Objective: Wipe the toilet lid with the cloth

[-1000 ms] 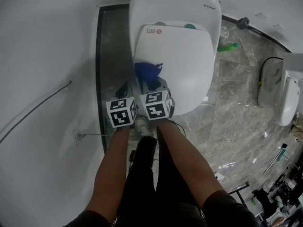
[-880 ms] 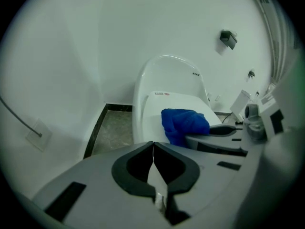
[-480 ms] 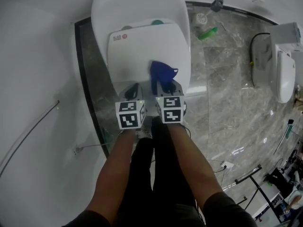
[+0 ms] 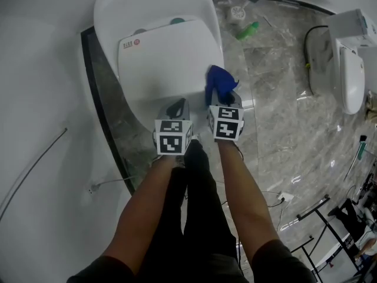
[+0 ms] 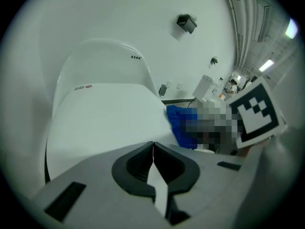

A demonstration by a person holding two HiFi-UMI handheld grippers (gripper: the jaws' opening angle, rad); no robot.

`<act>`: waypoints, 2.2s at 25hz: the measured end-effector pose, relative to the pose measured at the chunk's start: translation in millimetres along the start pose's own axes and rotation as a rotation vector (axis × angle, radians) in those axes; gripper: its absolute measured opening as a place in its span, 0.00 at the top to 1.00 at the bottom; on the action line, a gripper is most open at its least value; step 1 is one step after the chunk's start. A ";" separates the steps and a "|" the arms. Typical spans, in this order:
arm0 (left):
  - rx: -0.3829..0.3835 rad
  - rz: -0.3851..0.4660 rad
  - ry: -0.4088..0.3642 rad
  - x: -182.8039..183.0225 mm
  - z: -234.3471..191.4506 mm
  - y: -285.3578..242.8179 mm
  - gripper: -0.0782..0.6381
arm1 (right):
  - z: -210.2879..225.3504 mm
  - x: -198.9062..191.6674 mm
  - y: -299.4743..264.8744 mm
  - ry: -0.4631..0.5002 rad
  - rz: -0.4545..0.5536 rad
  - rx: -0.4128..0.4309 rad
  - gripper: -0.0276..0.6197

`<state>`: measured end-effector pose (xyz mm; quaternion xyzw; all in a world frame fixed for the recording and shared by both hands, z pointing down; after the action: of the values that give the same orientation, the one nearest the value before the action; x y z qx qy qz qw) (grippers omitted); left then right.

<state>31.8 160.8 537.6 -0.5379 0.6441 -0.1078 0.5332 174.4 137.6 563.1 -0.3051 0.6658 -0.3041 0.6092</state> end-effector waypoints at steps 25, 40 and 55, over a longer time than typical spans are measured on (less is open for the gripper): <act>0.246 0.082 0.261 -128.1 -100.9 156.7 0.87 | -225.9 -74.2 76.2 0.251 -0.010 0.403 0.87; 0.122 0.068 0.145 -95.1 10.1 80.5 0.87 | -50.0 -77.8 63.8 0.159 0.069 0.212 0.87; 0.125 0.228 0.250 -19.8 64.8 158.3 0.87 | -5.8 19.5 191.0 0.133 0.282 0.238 0.87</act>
<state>-10.6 268.0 409.7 -0.4096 0.7541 -0.1526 0.4903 160.4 242.8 403.0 -0.1137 0.7000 -0.3118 0.6323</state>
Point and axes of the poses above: the fingertips, and each gripper's own axes: y backward along the fingers, z to its right, x out of its top, the point moved 4 cm from there along y, backward along the fingers, and after that the axes turned 8 degrees about -x, right-handed, at the moved point
